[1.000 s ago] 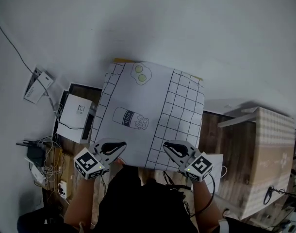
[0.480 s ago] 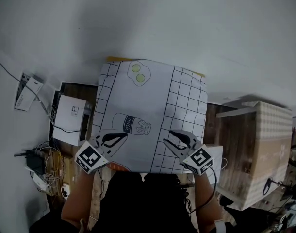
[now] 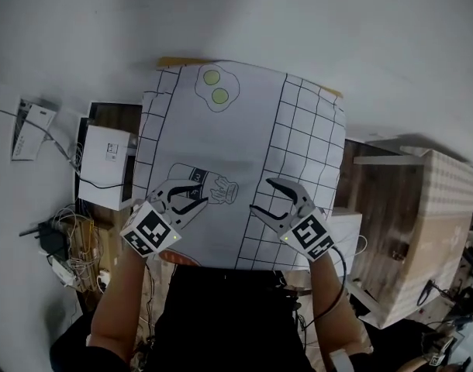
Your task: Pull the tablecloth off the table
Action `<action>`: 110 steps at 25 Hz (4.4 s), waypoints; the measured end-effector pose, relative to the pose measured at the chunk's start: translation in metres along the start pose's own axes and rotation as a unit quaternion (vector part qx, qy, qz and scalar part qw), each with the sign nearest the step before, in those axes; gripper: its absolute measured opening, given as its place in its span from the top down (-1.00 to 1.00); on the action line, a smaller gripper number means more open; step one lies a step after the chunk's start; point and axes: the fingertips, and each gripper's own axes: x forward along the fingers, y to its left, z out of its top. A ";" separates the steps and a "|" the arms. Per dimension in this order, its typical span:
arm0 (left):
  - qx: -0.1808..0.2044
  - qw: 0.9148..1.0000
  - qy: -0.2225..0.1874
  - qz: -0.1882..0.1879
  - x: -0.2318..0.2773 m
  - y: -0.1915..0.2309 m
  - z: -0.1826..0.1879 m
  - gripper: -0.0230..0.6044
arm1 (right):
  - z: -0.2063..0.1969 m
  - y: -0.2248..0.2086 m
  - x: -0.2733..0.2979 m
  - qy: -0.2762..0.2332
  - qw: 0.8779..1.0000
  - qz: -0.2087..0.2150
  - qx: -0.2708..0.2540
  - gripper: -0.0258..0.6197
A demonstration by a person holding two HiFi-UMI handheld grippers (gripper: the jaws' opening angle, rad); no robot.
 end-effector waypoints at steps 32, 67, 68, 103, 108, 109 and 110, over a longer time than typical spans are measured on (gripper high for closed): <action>0.067 0.987 0.140 -0.033 0.060 0.008 -0.075 -0.18 | -0.073 -0.014 0.064 0.095 0.992 0.038 -0.075 -0.05; 0.070 0.977 0.196 -0.046 0.056 -0.014 -0.079 0.82 | -0.075 -0.006 0.062 0.130 0.990 0.012 -0.048 0.84; 0.065 0.976 0.200 -0.050 0.056 -0.014 -0.080 0.86 | -0.075 -0.006 0.063 0.132 0.990 0.012 -0.047 0.84; -0.008 0.998 0.061 0.020 -0.008 0.023 0.036 0.89 | 0.052 -0.031 -0.005 0.013 0.998 -0.069 0.000 0.86; -0.003 0.999 0.042 0.034 -0.020 0.034 0.059 0.89 | 0.077 -0.037 -0.016 -0.007 0.997 -0.083 -0.003 0.86; -0.003 0.999 0.037 0.037 -0.023 0.036 0.064 0.89 | 0.083 -0.039 -0.018 -0.012 0.996 -0.086 -0.004 0.86; -0.001 0.999 0.033 0.041 -0.026 0.038 0.069 0.89 | 0.089 -0.040 -0.020 -0.016 0.996 -0.088 -0.006 0.86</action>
